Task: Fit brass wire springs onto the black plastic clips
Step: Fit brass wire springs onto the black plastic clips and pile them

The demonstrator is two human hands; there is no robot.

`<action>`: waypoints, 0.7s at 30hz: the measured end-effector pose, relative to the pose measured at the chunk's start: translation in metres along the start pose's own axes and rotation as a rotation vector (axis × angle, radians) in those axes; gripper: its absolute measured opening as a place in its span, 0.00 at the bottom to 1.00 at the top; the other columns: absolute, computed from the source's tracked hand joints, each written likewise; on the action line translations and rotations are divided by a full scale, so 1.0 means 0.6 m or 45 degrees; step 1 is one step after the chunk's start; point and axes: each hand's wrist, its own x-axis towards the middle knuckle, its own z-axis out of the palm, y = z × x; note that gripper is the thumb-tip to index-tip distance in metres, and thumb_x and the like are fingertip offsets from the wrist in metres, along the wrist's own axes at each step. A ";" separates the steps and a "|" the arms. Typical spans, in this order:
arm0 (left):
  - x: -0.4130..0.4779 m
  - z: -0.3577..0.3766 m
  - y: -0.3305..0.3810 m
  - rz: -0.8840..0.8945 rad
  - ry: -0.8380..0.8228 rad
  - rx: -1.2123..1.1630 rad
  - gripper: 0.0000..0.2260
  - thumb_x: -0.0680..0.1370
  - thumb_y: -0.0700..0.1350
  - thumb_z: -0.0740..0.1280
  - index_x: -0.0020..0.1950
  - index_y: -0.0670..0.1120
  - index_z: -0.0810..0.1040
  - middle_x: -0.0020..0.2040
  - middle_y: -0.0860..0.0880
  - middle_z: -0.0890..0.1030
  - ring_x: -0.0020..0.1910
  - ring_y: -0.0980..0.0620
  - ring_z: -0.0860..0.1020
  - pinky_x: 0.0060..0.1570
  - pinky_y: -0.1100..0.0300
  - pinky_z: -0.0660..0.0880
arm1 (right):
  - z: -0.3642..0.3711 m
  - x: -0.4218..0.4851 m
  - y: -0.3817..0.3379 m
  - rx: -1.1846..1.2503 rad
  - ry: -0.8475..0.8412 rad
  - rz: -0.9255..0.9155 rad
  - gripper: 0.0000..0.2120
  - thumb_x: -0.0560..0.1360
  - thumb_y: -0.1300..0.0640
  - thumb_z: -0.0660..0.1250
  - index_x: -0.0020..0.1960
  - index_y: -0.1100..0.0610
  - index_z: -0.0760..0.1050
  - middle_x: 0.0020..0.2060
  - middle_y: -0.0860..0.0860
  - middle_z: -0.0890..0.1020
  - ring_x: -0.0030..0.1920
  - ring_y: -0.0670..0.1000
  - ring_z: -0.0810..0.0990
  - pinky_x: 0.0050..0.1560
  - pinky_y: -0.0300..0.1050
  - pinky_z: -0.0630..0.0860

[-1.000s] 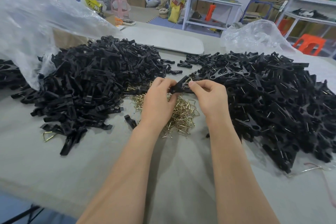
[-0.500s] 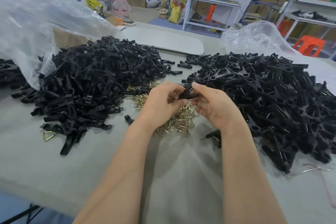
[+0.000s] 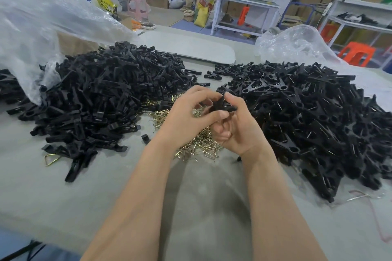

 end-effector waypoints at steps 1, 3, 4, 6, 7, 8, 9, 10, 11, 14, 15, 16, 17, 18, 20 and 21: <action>0.000 0.000 0.001 -0.002 -0.007 -0.029 0.12 0.71 0.43 0.74 0.52 0.53 0.80 0.52 0.53 0.78 0.49 0.60 0.76 0.53 0.68 0.71 | 0.002 0.002 0.001 -0.001 0.009 -0.016 0.21 0.69 0.41 0.62 0.35 0.60 0.78 0.19 0.48 0.72 0.16 0.42 0.65 0.17 0.32 0.62; -0.001 -0.002 0.000 0.010 -0.007 -0.052 0.12 0.71 0.43 0.74 0.52 0.55 0.79 0.52 0.52 0.79 0.50 0.57 0.77 0.55 0.62 0.73 | 0.006 0.003 0.005 0.039 0.014 -0.039 0.18 0.69 0.44 0.63 0.34 0.59 0.78 0.18 0.48 0.72 0.15 0.41 0.65 0.16 0.31 0.62; -0.001 -0.003 0.000 0.011 -0.004 -0.055 0.12 0.71 0.43 0.74 0.50 0.57 0.79 0.51 0.52 0.80 0.50 0.56 0.78 0.55 0.60 0.74 | 0.007 0.004 0.007 0.062 0.013 -0.046 0.18 0.69 0.45 0.63 0.34 0.59 0.78 0.18 0.47 0.71 0.15 0.41 0.65 0.16 0.31 0.62; -0.001 -0.003 0.001 -0.038 -0.001 -0.113 0.11 0.70 0.45 0.74 0.49 0.58 0.79 0.48 0.53 0.82 0.50 0.56 0.79 0.57 0.58 0.74 | 0.006 0.005 0.010 0.105 0.018 -0.040 0.19 0.70 0.43 0.64 0.37 0.60 0.79 0.21 0.48 0.73 0.17 0.42 0.69 0.17 0.31 0.65; -0.001 -0.003 0.000 -0.079 0.003 -0.150 0.11 0.70 0.45 0.74 0.50 0.56 0.80 0.47 0.54 0.82 0.49 0.56 0.79 0.57 0.57 0.74 | 0.004 0.006 0.009 0.097 0.028 -0.017 0.22 0.69 0.41 0.64 0.39 0.60 0.80 0.23 0.50 0.76 0.19 0.42 0.72 0.18 0.31 0.68; 0.000 -0.003 -0.002 -0.115 0.005 -0.155 0.10 0.71 0.45 0.74 0.50 0.55 0.80 0.46 0.54 0.82 0.49 0.57 0.79 0.57 0.56 0.74 | 0.000 0.004 0.005 0.044 0.045 0.023 0.26 0.67 0.36 0.63 0.41 0.60 0.81 0.26 0.52 0.78 0.21 0.44 0.75 0.21 0.32 0.71; 0.001 -0.004 -0.005 -0.142 -0.003 -0.113 0.10 0.71 0.45 0.74 0.50 0.54 0.81 0.45 0.55 0.82 0.48 0.57 0.79 0.57 0.57 0.74 | -0.004 0.002 -0.001 -0.048 0.081 0.074 0.32 0.64 0.31 0.62 0.43 0.61 0.81 0.29 0.54 0.81 0.24 0.46 0.77 0.23 0.34 0.74; 0.001 -0.004 -0.010 -0.165 -0.033 -0.033 0.09 0.72 0.45 0.74 0.51 0.54 0.81 0.45 0.56 0.82 0.48 0.58 0.78 0.56 0.58 0.73 | -0.009 -0.002 -0.007 -0.172 0.148 0.119 0.37 0.61 0.27 0.60 0.44 0.62 0.80 0.31 0.56 0.82 0.26 0.48 0.79 0.26 0.37 0.76; 0.000 -0.004 -0.014 -0.184 -0.083 0.066 0.10 0.72 0.46 0.73 0.52 0.55 0.80 0.47 0.57 0.82 0.50 0.59 0.78 0.55 0.59 0.71 | -0.013 -0.005 -0.013 -0.313 0.231 0.152 0.40 0.59 0.25 0.60 0.45 0.62 0.79 0.32 0.56 0.82 0.28 0.50 0.80 0.28 0.38 0.77; -0.004 -0.002 -0.022 -0.221 -0.186 0.314 0.14 0.73 0.48 0.72 0.59 0.54 0.78 0.54 0.56 0.78 0.53 0.60 0.74 0.57 0.62 0.68 | -0.016 -0.006 -0.018 -0.769 0.446 0.057 0.21 0.71 0.41 0.69 0.43 0.61 0.79 0.31 0.52 0.80 0.30 0.48 0.77 0.31 0.37 0.75; -0.003 -0.001 -0.023 -0.223 -0.175 0.328 0.18 0.73 0.49 0.71 0.62 0.55 0.76 0.57 0.56 0.76 0.54 0.61 0.72 0.60 0.62 0.68 | -0.015 -0.004 -0.019 -0.809 0.543 -0.070 0.15 0.74 0.48 0.69 0.43 0.60 0.79 0.30 0.51 0.80 0.31 0.48 0.76 0.32 0.37 0.75; -0.001 -0.002 -0.020 -0.227 -0.116 0.308 0.21 0.73 0.50 0.71 0.66 0.55 0.73 0.60 0.55 0.73 0.56 0.61 0.72 0.61 0.62 0.68 | -0.015 -0.002 -0.022 -0.705 0.648 -0.246 0.13 0.74 0.50 0.70 0.44 0.61 0.79 0.31 0.50 0.81 0.33 0.48 0.77 0.34 0.38 0.75; 0.002 -0.004 -0.017 -0.243 0.009 0.259 0.23 0.74 0.51 0.70 0.68 0.55 0.71 0.64 0.55 0.70 0.58 0.61 0.71 0.60 0.63 0.68 | -0.015 -0.004 -0.030 -0.408 0.715 -0.429 0.17 0.72 0.48 0.70 0.48 0.63 0.78 0.34 0.50 0.83 0.37 0.48 0.80 0.39 0.38 0.78; 0.004 -0.008 -0.015 -0.274 0.200 0.183 0.22 0.75 0.50 0.68 0.69 0.54 0.70 0.65 0.55 0.69 0.57 0.63 0.71 0.58 0.67 0.69 | -0.014 -0.009 -0.040 -0.021 0.703 -0.584 0.26 0.70 0.44 0.70 0.55 0.65 0.76 0.41 0.52 0.84 0.43 0.48 0.83 0.44 0.39 0.79; 0.008 -0.023 -0.016 -0.385 0.685 -0.041 0.16 0.78 0.46 0.66 0.66 0.51 0.72 0.62 0.53 0.72 0.53 0.65 0.73 0.51 0.74 0.71 | -0.018 -0.013 -0.051 0.404 0.629 -0.737 0.41 0.68 0.39 0.69 0.70 0.64 0.63 0.52 0.56 0.81 0.54 0.52 0.82 0.53 0.43 0.80; 0.010 -0.030 -0.019 -0.469 0.907 -0.184 0.13 0.78 0.44 0.64 0.63 0.49 0.74 0.60 0.53 0.74 0.51 0.65 0.74 0.52 0.73 0.72 | -0.014 -0.012 -0.049 0.316 0.662 -0.686 0.43 0.68 0.39 0.68 0.73 0.62 0.59 0.55 0.55 0.79 0.55 0.51 0.81 0.54 0.42 0.79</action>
